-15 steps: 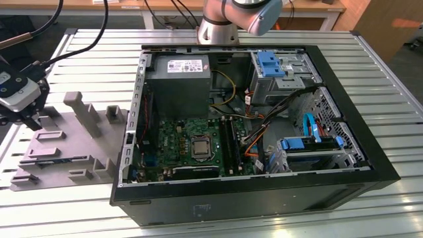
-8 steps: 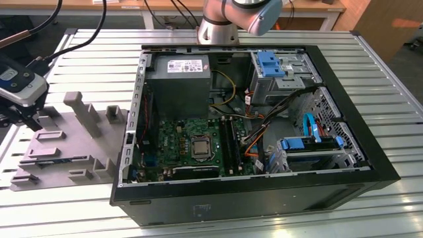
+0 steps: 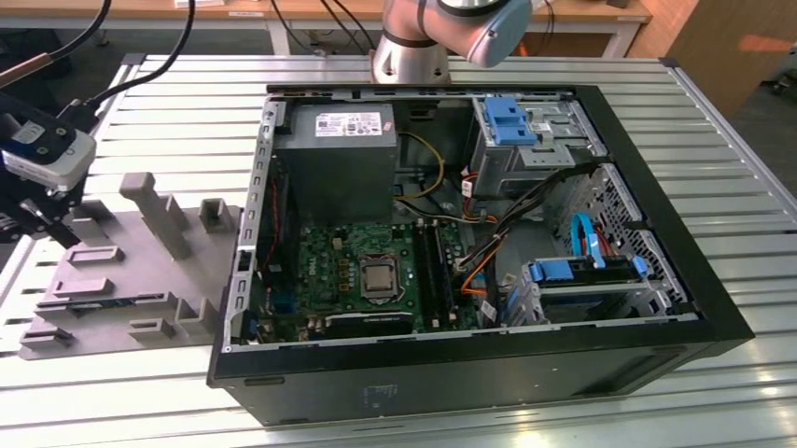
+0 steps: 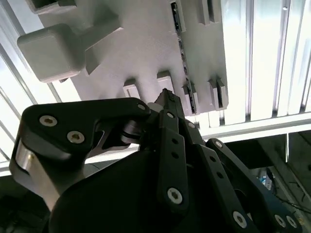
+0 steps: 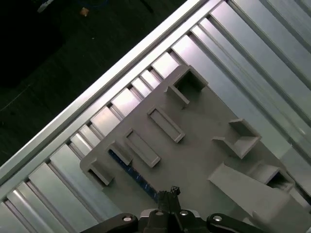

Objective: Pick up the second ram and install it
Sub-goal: 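Pick up the second ram and move it above second insertion slot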

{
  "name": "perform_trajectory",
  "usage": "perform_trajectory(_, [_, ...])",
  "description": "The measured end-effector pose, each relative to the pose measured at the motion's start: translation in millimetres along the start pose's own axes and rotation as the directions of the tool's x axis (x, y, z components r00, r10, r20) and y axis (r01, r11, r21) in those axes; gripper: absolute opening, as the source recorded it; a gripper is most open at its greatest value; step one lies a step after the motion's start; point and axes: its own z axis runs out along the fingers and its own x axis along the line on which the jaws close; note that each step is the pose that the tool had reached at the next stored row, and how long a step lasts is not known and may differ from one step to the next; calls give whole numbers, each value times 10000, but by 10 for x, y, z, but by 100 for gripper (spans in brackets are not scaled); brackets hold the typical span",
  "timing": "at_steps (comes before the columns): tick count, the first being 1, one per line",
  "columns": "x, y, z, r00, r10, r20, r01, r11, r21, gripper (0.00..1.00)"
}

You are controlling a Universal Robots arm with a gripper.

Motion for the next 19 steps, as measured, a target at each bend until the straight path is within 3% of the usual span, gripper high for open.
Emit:
perform_trajectory(5, [0,0,11,9959,-908,-40,908,9959,-19,11])
perform_trajectory(10, [1,-1,23,9837,-1798,-78,1798,9837,-42,11])
perform_trajectory(15, [1,-2,34,9631,-2690,-114,2689,9631,-69,11])
perform_trajectory(19, [1,-2,43,9409,-3384,-141,3383,9410,-92,11])
